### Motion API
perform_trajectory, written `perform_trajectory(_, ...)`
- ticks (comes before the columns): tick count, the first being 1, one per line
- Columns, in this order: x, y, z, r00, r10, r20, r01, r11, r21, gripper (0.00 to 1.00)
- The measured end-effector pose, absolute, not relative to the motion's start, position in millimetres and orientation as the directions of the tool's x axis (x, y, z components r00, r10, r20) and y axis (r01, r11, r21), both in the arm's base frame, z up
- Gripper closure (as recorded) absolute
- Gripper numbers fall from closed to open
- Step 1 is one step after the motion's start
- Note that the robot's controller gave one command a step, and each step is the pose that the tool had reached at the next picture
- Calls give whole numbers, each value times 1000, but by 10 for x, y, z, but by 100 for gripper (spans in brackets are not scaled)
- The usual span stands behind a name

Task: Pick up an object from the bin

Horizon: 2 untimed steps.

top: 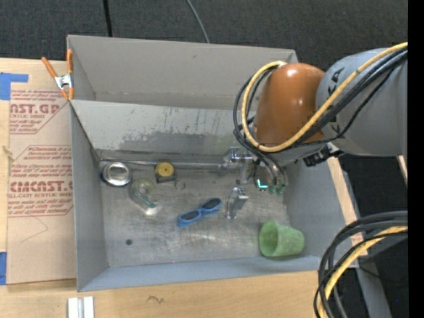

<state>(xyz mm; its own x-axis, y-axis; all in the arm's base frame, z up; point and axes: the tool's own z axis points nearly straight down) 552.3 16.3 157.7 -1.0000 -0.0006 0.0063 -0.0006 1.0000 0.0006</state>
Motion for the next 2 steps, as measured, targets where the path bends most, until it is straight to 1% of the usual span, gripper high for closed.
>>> perform_trajectory(1,4943,-227,1556,-998,56,5,56,998,-1,0)
perform_trajectory(2,5167,262,723,-999,-42,-11,-42,999,1,0)
